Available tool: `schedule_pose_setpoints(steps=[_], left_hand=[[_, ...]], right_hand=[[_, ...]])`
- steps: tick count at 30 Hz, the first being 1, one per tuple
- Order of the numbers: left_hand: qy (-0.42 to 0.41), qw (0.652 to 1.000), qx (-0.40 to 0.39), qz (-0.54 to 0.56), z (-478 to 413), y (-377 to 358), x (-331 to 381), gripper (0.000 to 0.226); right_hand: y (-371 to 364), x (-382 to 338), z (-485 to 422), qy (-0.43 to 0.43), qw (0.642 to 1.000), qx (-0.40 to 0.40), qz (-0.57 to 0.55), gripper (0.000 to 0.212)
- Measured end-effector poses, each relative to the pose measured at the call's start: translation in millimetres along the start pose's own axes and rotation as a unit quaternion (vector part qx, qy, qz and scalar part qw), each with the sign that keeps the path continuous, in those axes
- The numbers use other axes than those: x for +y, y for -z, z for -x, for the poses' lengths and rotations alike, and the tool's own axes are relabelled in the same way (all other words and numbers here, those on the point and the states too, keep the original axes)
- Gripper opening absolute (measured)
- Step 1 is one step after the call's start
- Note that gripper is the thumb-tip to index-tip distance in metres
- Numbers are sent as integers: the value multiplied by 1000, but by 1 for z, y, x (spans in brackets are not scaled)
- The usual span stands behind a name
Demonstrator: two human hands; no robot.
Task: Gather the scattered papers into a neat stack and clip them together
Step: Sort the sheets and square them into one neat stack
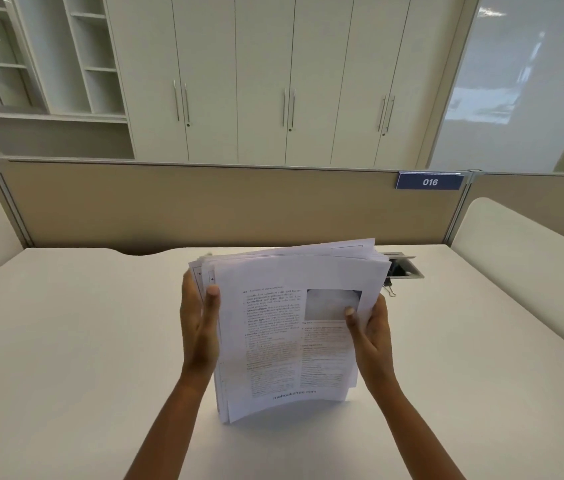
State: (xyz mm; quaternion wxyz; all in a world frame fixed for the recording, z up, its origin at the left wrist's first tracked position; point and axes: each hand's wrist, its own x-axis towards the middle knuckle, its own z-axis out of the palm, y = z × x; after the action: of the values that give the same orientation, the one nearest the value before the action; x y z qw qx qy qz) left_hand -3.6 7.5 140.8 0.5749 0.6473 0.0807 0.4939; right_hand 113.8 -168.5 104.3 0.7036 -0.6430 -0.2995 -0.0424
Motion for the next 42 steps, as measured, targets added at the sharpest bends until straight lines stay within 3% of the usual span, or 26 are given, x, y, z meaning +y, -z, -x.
schedule_pose_setpoints(steps=[3, 7, 10, 13, 16, 24, 27, 35, 37, 40, 42], left_hand=[[-44, 996, -8, -71, -12, -4, 13, 78], [-45, 986, -51, -153, -15, -8, 14, 53], [-41, 989, -44, -134, -15, -6, 9, 56], [6, 998, -35, -58, -13, -1, 5, 59], [78, 995, -58, -26, 0, 5, -7, 76], [240, 968, -61, 36, 73, 20, -74, 78], [272, 961, -42, 32, 86, 17, -86, 82], [292, 955, -38, -33, 90, 19, -106, 103], [292, 953, -40, -68, 98, 23, -114, 90], [287, 950, -48, -112, 98, 24, -123, 43], [278, 949, -59, -137, 94, 26, -126, 28]], right_hand=[[-1, -8, -1, 51, 998, -7, 34, 40], [-4, -13, -1, 71, 992, -37, 101, 59], [-2, -10, -3, 57, 993, -6, 103, 54], [3, -10, -5, 18, 999, 13, 41, 35], [6, -7, -3, -17, 1000, -12, 1, 28], [12, 51, 45, -203, 975, -63, -57, 32], [4, 65, 58, -220, 973, -44, -48, 34], [-9, 79, 65, -220, 976, -9, 5, 15], [-8, 87, 70, -243, 969, -25, 35, 10], [-6, 93, 72, -252, 965, -31, 69, 9], [-5, 93, 67, -247, 966, -25, 75, 3]])
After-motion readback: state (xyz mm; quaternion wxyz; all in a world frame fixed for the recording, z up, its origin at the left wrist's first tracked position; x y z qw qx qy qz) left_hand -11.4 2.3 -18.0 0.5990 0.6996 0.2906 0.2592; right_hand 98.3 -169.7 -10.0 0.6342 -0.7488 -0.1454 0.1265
